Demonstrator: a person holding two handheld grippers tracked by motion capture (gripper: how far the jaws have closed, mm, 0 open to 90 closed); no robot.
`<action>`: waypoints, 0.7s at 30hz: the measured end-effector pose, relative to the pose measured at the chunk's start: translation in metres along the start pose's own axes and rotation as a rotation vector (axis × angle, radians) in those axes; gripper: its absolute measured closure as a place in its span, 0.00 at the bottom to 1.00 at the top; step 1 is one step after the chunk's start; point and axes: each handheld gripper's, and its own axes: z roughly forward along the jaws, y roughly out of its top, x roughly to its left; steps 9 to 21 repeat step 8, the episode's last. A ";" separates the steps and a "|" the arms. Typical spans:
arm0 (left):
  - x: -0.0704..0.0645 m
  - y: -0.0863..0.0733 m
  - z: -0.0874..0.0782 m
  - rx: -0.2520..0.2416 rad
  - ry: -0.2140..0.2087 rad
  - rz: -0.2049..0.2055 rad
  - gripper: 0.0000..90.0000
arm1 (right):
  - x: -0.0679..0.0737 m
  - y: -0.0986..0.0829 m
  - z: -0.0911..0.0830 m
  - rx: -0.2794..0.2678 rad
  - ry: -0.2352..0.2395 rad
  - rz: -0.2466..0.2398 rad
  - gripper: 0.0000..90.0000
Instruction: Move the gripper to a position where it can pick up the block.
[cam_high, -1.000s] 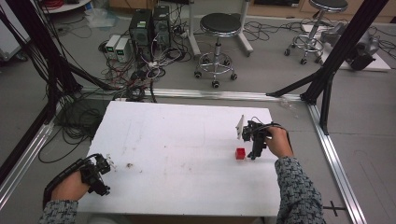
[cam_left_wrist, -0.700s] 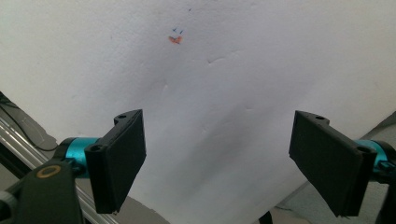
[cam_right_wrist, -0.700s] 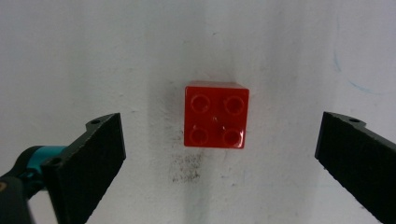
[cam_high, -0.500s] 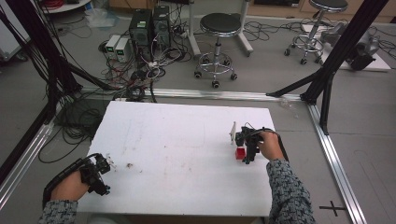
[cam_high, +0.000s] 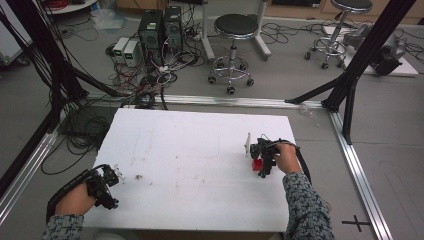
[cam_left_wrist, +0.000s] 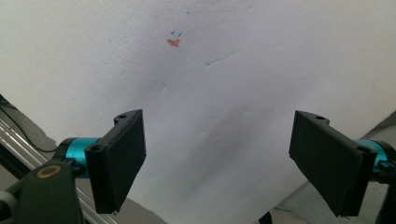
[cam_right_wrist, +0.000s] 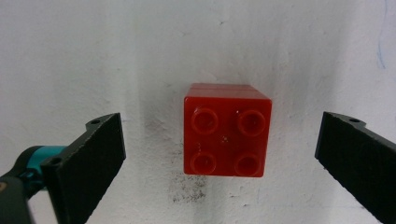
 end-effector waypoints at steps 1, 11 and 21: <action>0.000 0.000 0.000 0.000 0.000 0.002 0.21 | -0.001 0.000 0.000 -0.003 -0.002 -0.001 0.01; 0.001 -0.001 -0.001 0.001 -0.002 -0.004 0.21 | 0.000 0.001 0.001 -0.003 -0.001 0.006 0.01; 0.001 -0.001 -0.001 0.001 -0.002 -0.004 0.21 | 0.000 0.001 0.001 -0.003 -0.001 0.006 0.01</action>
